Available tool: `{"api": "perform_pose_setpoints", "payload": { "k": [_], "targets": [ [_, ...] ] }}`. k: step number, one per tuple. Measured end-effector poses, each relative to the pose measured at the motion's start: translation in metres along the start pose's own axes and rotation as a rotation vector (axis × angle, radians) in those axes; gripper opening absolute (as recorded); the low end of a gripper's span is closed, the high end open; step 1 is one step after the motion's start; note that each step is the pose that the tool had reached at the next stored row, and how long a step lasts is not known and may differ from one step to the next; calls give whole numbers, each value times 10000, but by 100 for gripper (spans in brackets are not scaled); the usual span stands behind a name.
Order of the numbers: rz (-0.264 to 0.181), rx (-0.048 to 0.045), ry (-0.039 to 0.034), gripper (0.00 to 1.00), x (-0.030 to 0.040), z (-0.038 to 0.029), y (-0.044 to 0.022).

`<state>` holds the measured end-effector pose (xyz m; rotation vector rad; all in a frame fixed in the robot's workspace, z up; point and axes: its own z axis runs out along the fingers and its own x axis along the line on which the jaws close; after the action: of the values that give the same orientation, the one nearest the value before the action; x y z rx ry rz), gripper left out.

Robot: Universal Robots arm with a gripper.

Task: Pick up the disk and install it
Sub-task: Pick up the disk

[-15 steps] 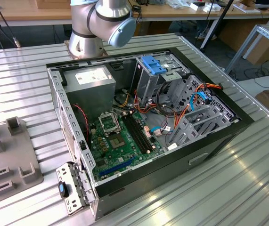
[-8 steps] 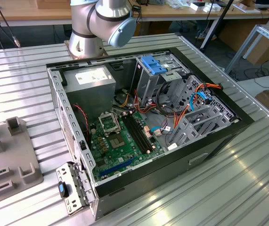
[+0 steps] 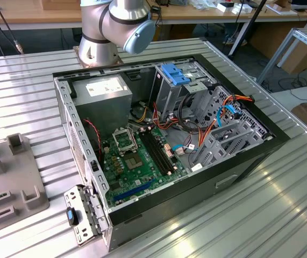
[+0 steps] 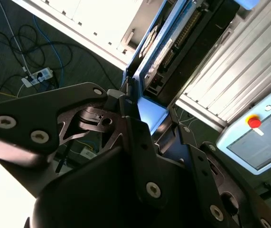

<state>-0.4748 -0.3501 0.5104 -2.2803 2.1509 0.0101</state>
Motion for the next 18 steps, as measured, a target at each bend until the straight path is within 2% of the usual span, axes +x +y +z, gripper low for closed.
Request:
{"api": "perform_pose_setpoints", "payload": {
  "k": [5, 18],
  "targets": [
    [0, 0, 0, 37, 2, -1, -37],
    [-1, -1, 0, 37, 5, -1, -79]
  ]
}}
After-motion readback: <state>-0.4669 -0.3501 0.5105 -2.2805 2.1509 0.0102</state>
